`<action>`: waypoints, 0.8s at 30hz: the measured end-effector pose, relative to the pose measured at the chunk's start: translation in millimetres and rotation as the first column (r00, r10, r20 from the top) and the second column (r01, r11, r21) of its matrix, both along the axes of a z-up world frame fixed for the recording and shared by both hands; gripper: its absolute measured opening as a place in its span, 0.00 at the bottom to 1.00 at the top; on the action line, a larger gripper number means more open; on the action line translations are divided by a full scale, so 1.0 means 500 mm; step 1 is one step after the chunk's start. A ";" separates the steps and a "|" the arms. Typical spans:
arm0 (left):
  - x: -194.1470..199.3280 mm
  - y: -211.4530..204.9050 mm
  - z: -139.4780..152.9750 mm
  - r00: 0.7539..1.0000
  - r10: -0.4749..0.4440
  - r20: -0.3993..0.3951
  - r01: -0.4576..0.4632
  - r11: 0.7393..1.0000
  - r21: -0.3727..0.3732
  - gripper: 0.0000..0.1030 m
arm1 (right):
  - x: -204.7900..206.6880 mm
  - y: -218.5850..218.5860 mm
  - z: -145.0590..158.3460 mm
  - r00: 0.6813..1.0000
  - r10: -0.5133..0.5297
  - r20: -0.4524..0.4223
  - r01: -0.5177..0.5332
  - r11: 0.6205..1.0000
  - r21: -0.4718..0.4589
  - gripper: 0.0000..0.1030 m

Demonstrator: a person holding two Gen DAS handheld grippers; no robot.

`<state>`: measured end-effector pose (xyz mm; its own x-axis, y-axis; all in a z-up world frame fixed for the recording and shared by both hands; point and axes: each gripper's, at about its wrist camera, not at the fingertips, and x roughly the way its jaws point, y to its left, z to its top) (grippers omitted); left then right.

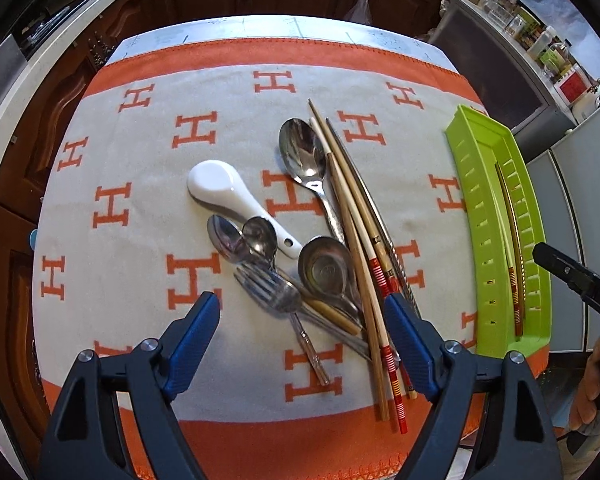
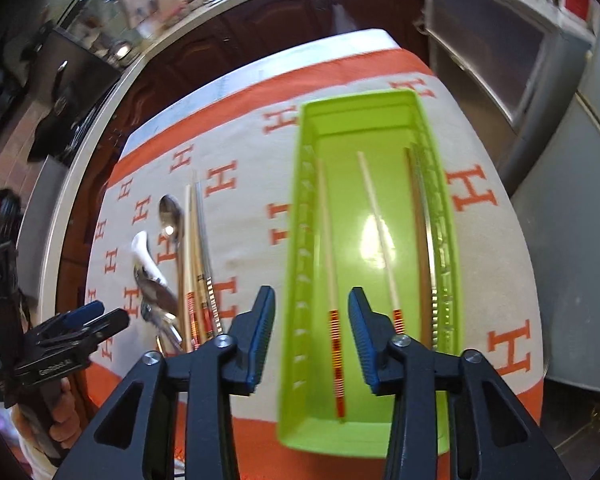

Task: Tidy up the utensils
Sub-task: 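Lower the right gripper onto the pile and grasp a red-striped chopstick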

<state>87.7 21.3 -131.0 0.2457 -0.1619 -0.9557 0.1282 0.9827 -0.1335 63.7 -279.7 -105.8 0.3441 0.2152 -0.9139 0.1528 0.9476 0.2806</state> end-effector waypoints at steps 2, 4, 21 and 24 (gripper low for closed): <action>-0.006 0.007 -0.001 1.000 0.011 0.003 -0.011 1.000 -0.002 0.80 | -0.004 0.029 0.018 0.999 0.031 0.025 -0.031 0.999 -0.015 0.49; -0.014 0.016 0.000 1.000 0.025 0.013 -0.025 1.000 0.005 0.80 | -0.007 0.052 0.031 0.997 0.058 0.042 -0.057 0.998 -0.016 0.51; -0.061 0.013 -0.018 0.993 -0.013 0.114 0.016 1.000 -0.024 0.79 | -0.026 0.197 0.001 0.975 0.220 0.043 -0.218 0.975 -0.039 0.51; -0.061 0.002 -0.034 0.994 -0.038 0.101 0.042 0.999 -0.029 0.70 | -0.022 0.215 -0.017 0.967 0.252 0.035 -0.250 0.967 -0.051 0.45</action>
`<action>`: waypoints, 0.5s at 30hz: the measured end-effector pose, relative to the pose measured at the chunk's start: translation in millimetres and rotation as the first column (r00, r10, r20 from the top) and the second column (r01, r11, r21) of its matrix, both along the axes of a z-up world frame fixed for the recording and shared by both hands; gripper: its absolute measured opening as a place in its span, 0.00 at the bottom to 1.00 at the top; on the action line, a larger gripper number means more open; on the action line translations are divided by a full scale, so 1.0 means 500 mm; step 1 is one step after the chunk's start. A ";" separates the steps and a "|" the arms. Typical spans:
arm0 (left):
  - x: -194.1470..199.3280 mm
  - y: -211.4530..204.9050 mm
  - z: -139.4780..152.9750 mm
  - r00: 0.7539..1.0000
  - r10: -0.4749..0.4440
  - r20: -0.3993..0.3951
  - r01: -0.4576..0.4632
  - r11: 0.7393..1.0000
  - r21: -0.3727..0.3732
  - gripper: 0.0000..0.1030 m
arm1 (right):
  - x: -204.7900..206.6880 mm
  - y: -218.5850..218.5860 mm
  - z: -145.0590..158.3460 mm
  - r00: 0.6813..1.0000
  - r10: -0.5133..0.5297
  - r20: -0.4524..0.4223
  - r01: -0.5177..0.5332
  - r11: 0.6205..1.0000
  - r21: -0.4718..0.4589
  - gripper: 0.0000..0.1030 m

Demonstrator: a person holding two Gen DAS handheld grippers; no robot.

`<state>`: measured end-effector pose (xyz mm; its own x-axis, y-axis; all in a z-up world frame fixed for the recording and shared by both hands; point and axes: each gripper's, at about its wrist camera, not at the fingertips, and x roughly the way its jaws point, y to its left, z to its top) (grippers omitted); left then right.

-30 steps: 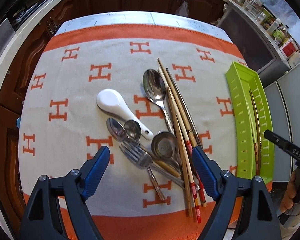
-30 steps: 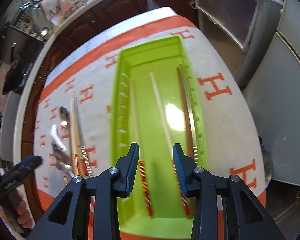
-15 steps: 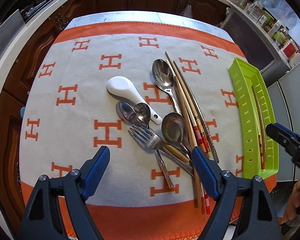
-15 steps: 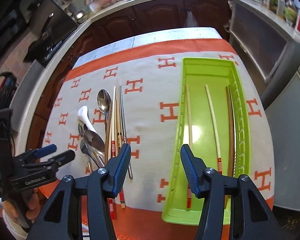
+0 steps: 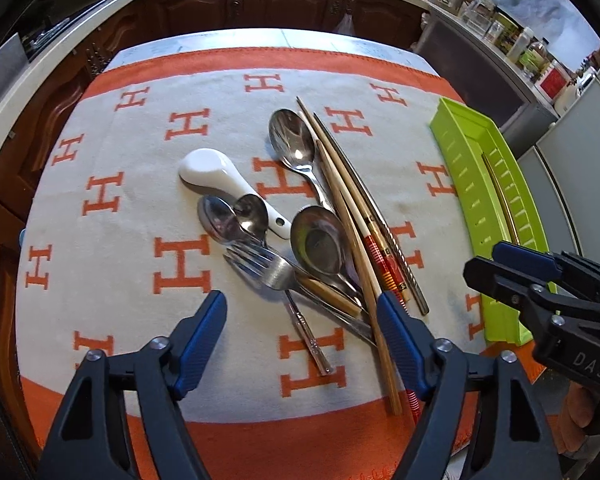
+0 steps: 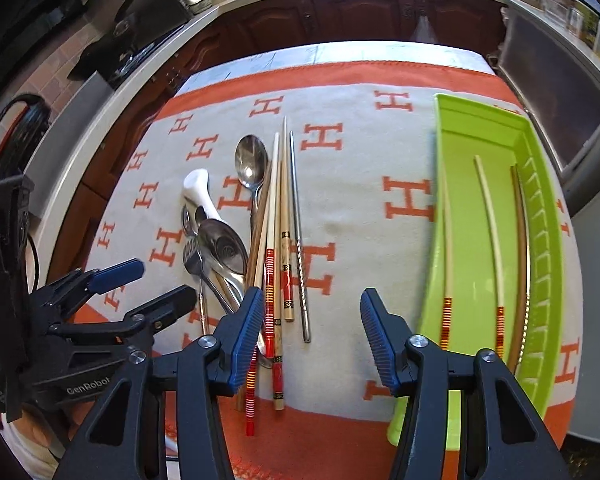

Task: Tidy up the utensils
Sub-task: 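Lower the right gripper onto the pile and grasp a red-striped chopstick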

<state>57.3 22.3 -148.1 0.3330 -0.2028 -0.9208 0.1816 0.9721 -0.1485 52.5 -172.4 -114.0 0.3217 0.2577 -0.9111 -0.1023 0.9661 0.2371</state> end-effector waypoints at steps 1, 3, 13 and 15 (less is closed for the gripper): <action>0.000 0.000 -0.004 1.000 0.001 -0.002 -0.001 1.000 0.004 0.65 | 0.002 0.003 -0.005 1.000 0.008 -0.004 -0.008 1.000 0.002 0.37; 0.005 0.006 -0.012 1.000 0.015 -0.013 -0.015 1.000 0.014 0.60 | 0.011 0.014 -0.025 0.999 0.036 -0.036 -0.036 0.999 0.020 0.31; 0.020 0.058 -0.031 0.996 0.080 -0.042 -0.082 0.995 -0.052 0.54 | 0.075 0.082 -0.106 0.986 0.127 -0.108 -0.125 0.992 0.024 0.22; 0.021 0.063 -0.034 0.995 0.083 -0.049 -0.087 0.994 -0.067 0.54 | 0.088 0.090 -0.116 0.984 0.133 -0.118 -0.131 0.991 0.021 0.22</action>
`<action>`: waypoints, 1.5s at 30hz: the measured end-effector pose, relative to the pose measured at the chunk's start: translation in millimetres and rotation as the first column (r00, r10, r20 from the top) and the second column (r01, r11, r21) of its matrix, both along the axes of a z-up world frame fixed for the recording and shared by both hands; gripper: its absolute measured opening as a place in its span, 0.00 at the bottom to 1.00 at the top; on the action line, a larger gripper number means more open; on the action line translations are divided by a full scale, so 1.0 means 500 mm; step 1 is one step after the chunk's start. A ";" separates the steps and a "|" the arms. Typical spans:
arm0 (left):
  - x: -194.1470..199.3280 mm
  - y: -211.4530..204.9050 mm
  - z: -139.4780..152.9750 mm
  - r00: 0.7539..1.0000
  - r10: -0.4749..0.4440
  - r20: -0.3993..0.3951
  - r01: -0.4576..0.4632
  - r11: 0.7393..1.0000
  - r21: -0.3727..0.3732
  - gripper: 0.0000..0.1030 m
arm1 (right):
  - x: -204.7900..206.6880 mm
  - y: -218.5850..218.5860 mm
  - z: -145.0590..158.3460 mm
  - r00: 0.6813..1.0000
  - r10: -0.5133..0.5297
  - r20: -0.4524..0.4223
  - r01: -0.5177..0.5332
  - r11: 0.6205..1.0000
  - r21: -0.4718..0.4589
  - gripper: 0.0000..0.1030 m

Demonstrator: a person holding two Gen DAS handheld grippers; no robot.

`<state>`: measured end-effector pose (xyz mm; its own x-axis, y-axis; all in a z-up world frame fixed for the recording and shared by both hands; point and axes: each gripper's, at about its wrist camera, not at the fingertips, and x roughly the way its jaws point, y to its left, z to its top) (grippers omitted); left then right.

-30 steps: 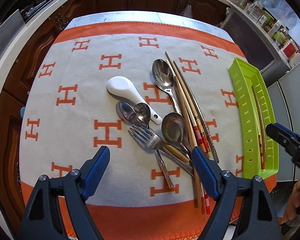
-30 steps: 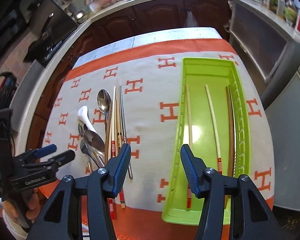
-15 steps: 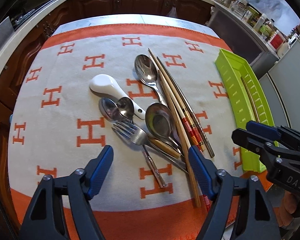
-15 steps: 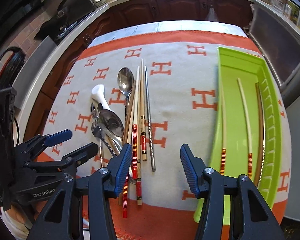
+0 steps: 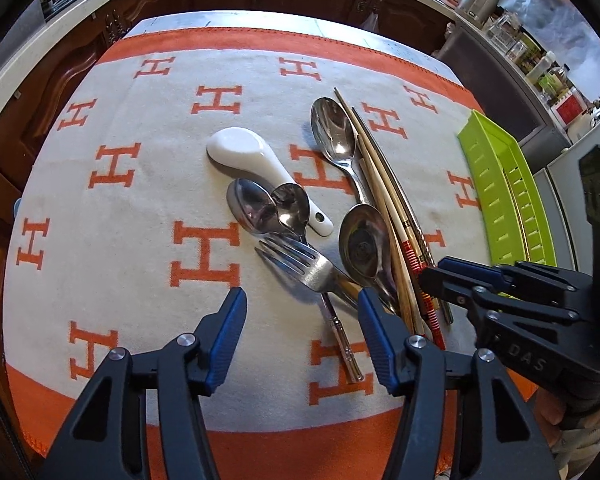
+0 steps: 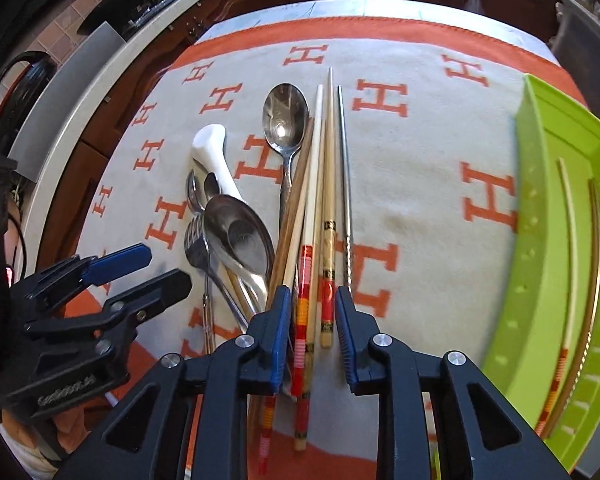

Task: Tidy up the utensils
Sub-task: 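Lower the right gripper onto the pile and grasp a red-striped chopstick, then lift the red-striped chopstick with the right gripper while the left gripper grasps a wooden chopstick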

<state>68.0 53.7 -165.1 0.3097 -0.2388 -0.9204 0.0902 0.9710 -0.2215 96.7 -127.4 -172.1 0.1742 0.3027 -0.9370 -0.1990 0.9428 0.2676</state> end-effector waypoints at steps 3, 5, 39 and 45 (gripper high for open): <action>0.003 0.002 -0.003 1.000 0.001 -0.008 -0.001 1.000 -0.015 0.54 | 0.018 0.014 -0.017 1.000 0.011 -0.019 -0.012 1.000 -0.015 0.21; 0.003 0.002 -0.006 1.000 -0.003 -0.014 0.002 1.000 -0.024 0.54 | 0.023 0.022 -0.019 1.000 0.022 -0.008 -0.022 0.999 -0.024 0.21; 0.075 -0.116 -0.077 0.963 -0.091 -0.255 0.025 0.968 -0.250 0.16 | -0.021 -0.161 0.087 0.977 -0.181 0.108 0.163 0.973 0.165 0.05; 0.083 -0.136 -0.074 0.966 -0.084 -0.244 0.036 0.981 -0.192 0.16 | -0.027 -0.168 0.082 0.976 -0.190 0.107 0.169 0.969 0.180 0.05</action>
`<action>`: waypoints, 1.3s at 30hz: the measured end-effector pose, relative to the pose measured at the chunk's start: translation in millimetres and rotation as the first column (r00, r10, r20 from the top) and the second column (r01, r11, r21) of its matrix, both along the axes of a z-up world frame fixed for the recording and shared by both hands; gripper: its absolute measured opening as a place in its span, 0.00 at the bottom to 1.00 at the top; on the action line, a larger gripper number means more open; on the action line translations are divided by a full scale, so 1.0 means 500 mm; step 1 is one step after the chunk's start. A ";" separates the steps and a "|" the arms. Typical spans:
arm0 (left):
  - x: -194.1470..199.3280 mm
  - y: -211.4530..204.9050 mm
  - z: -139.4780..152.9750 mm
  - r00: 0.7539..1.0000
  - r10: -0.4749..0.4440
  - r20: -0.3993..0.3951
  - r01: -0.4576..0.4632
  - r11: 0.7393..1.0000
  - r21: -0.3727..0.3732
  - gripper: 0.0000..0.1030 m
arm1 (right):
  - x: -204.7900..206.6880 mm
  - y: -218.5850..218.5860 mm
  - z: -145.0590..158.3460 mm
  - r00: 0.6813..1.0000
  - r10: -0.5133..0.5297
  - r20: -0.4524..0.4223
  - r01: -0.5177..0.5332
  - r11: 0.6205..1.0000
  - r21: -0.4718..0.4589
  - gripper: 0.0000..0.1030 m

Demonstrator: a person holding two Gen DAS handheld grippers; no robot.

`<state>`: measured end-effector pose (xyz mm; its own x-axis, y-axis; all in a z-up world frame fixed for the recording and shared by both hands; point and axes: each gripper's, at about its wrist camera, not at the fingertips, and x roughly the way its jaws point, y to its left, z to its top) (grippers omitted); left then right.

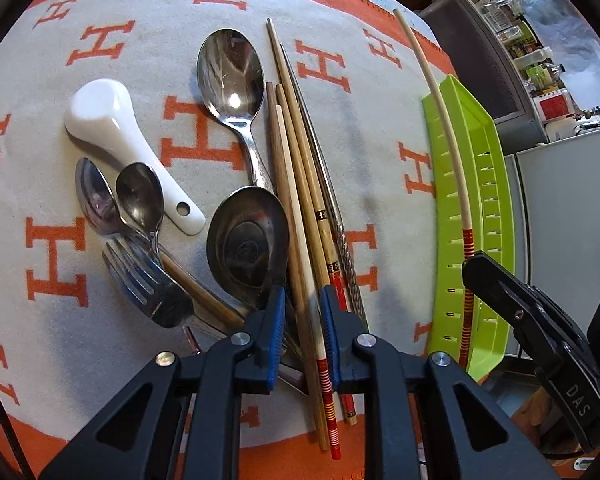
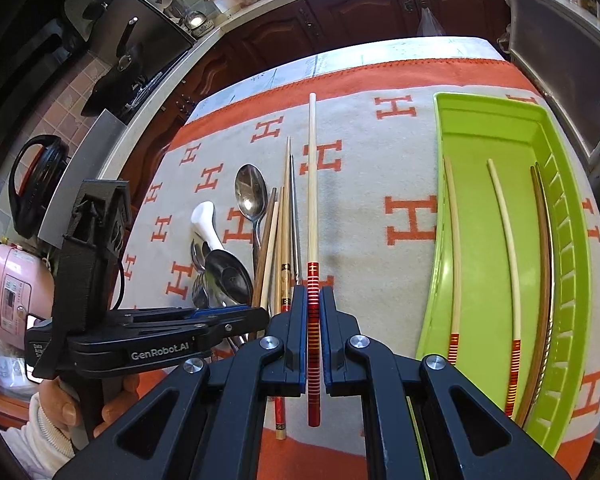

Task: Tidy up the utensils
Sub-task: 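Lift the red-striped chopstick with the right gripper while the left gripper grasps a wooden chopstick, then carry both chopsticks into the green tray and open both grippers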

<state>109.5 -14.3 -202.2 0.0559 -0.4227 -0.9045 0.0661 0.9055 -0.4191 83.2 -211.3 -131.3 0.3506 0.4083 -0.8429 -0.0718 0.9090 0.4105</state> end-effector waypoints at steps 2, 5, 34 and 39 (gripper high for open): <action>0.003 -0.005 0.003 1.000 -0.005 0.003 0.005 1.000 0.017 0.16 | -0.002 -0.001 -0.001 1.000 -0.004 0.003 0.004 1.000 0.002 0.05; 0.007 -0.022 0.005 1.000 -0.015 0.013 0.015 0.999 0.051 0.14 | -0.005 -0.008 -0.003 1.000 -0.012 0.002 0.012 1.000 0.006 0.05; 0.025 -0.189 0.194 0.974 -0.122 0.193 0.150 0.979 -0.135 0.04 | -0.110 -0.224 0.043 0.957 -0.290 0.021 0.289 0.957 0.028 0.05; 0.044 -0.272 0.162 0.970 -0.170 0.171 0.191 0.974 -0.118 0.04 | -0.130 -0.263 0.009 0.940 -0.340 -0.021 0.340 0.940 -0.008 0.06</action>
<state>131.3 -150.4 -121.1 0.1062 -0.5549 -0.8251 0.2989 0.8093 -0.5057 18.2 -342.6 -126.7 0.4497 0.2645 -0.8531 0.2510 0.8792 0.4049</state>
